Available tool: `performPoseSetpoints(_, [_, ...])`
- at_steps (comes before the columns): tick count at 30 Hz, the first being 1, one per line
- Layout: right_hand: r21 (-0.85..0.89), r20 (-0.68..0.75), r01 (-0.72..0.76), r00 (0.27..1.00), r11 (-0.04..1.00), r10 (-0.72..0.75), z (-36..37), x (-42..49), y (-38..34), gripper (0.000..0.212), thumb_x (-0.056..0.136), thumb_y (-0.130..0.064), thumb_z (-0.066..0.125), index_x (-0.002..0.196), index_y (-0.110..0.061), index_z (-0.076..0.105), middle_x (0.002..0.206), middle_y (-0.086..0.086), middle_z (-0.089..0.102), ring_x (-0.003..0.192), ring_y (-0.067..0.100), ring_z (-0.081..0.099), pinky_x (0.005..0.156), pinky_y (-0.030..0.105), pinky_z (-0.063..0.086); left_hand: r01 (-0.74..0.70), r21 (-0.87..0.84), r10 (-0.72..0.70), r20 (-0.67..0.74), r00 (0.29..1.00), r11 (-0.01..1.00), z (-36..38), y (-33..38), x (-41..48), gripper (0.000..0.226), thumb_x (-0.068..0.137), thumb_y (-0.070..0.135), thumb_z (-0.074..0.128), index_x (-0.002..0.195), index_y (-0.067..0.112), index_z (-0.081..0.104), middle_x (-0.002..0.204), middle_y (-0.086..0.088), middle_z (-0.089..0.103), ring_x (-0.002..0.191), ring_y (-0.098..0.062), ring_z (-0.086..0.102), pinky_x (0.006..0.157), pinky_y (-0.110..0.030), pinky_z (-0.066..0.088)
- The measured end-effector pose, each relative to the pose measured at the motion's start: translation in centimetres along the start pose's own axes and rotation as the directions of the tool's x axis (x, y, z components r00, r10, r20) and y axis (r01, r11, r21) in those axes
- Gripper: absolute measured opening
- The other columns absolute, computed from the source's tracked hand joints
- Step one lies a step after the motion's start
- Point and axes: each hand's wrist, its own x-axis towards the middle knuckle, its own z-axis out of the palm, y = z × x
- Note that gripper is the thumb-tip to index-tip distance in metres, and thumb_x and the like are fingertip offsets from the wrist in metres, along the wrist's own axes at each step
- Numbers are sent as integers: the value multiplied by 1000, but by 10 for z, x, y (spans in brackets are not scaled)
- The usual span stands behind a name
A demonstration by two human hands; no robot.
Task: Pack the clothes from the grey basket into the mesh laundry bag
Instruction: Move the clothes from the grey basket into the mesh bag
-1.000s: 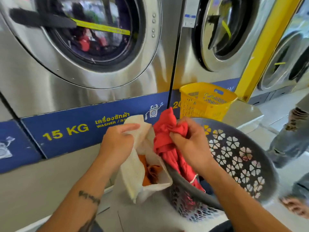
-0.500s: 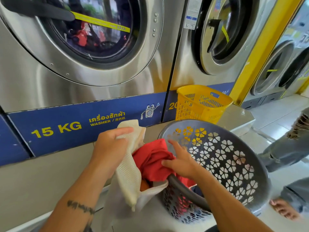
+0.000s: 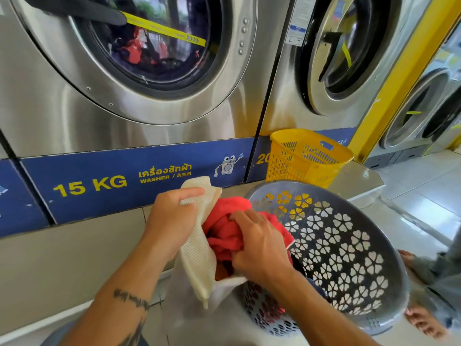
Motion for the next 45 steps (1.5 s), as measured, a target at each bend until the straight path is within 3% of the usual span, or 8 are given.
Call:
performPoseSetpoints(5, [-172,526,252,841,952,-127,24,-3,-7,46,71,-45,68,112,-25,60,111,0,61,103,26,56,88,40,49,-5,15,5,10,1000,1000,3,0,2,54,81,0,47,115,34,72,136,3,57,119,-15,51,84,-27,42])
performPoseSetpoints(9, [185,419,56,899,981,-131,4,4,10,54,70,-36,59,122,-27,63,122,-6,65,114,17,58,100,34,47,19,23,-18,-22,1000,1000,2,-3,7,53,78,4,48,109,39,73,127,5,63,109,-24,60,88,-36,49])
performPoseSetpoints(14, [210,297,-268,934,940,200,-20,5,45,86,71,-46,70,150,-42,35,148,0,39,140,26,28,115,37,24,25,13,-25,-37,999,1000,0,-3,10,52,80,4,50,110,39,73,129,5,61,106,-20,58,88,-36,50])
performPoseSetpoints(18, [419,511,-678,726,604,461,6,4,72,109,59,-65,79,151,-53,21,156,4,32,143,28,35,118,53,31,25,8,-25,-22,999,1000,5,0,7,52,80,3,50,111,38,73,133,2,59,113,-21,56,94,-39,50])
performPoseSetpoints(22, [558,647,-751,660,353,382,23,0,74,67,64,-41,83,128,-35,62,126,4,68,108,23,70,98,45,55,22,15,-22,-20,1000,1000,4,1,3,52,82,2,49,114,36,72,137,1,57,121,-21,52,99,-39,46])
performPoseSetpoints(29, [430,407,-583,807,689,429,26,1,45,13,74,-23,69,86,-26,63,84,-5,67,78,13,63,70,31,51,28,-3,-28,5,1000,1000,0,0,1,54,82,-1,47,117,33,71,139,0,55,116,-18,51,78,-26,41])
performPoseSetpoints(38, [265,-105,-228,959,937,263,-10,6,-6,24,72,-26,63,96,-28,58,86,-8,66,75,20,61,69,35,48,-2,0,2,23,1000,1000,1,4,1,54,82,-3,47,113,32,72,124,6,63,97,-14,60,70,-17,45])
performPoseSetpoints(45, [286,426,26,892,958,-152,2,-1,-16,29,78,-25,59,104,-22,71,109,-5,73,100,16,63,87,29,50,2,27,-2,17,1000,1000,3,-1,3,52,83,0,49,114,34,72,134,2,60,114,-16,56,87,-29,43])
